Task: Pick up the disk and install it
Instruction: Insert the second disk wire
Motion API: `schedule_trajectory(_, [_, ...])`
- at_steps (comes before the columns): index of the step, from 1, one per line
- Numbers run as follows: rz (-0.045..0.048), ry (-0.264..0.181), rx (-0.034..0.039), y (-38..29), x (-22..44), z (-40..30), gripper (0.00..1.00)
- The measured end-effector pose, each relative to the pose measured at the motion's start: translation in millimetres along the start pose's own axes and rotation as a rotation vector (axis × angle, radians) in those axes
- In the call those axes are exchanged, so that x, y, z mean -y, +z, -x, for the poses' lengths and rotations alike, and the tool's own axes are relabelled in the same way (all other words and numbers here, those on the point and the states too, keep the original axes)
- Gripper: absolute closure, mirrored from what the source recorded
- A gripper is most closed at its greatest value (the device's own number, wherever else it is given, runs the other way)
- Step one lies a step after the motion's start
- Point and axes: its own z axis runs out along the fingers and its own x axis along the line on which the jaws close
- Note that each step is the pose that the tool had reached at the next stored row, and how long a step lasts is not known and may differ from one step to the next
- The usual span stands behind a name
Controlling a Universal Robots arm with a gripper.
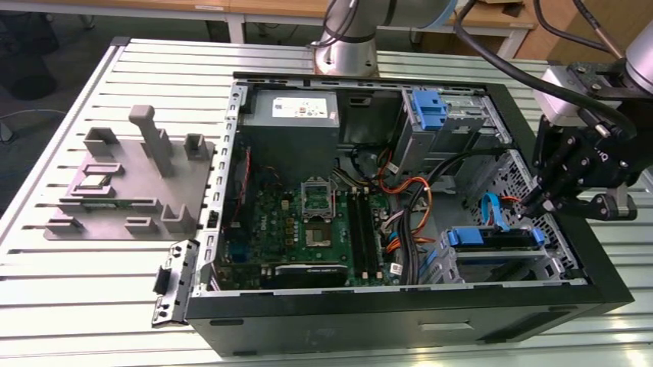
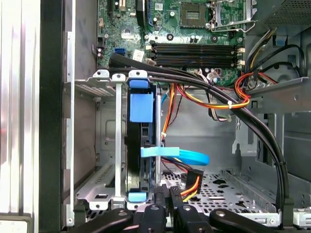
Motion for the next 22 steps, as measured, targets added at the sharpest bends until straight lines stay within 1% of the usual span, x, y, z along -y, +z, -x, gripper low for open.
schedule_trajectory(2, [-0.0049,0.000,0.0001,0.0,-3.5,0.0,0.84])
schedule_trajectory(4, [-0.0054,0.000,-0.0009,0.1,-3.9,-0.2,0.84])
schedule_trajectory(7, [-0.0055,0.000,-0.0112,-0.1,-4.0,-1.6,0.84])
schedule_trajectory(8, [-0.0055,0.000,-0.0129,-0.1,-4.1,-2.3,0.84])
schedule_trajectory(11, [-0.0065,0.000,-0.0135,-0.2,-5.8,-6.1,0.84])
schedule_trajectory(15, [-0.0092,0.000,-0.0133,-0.3,-10.9,-9.0,0.84])
schedule_trajectory(19, [-0.0093,0.000,-0.0146,-0.3,-11.4,-13.6,0.84])
schedule_trajectory(22, [-0.0094,0.000,-0.0152,0.8,-11.5,-15.1,0.84])
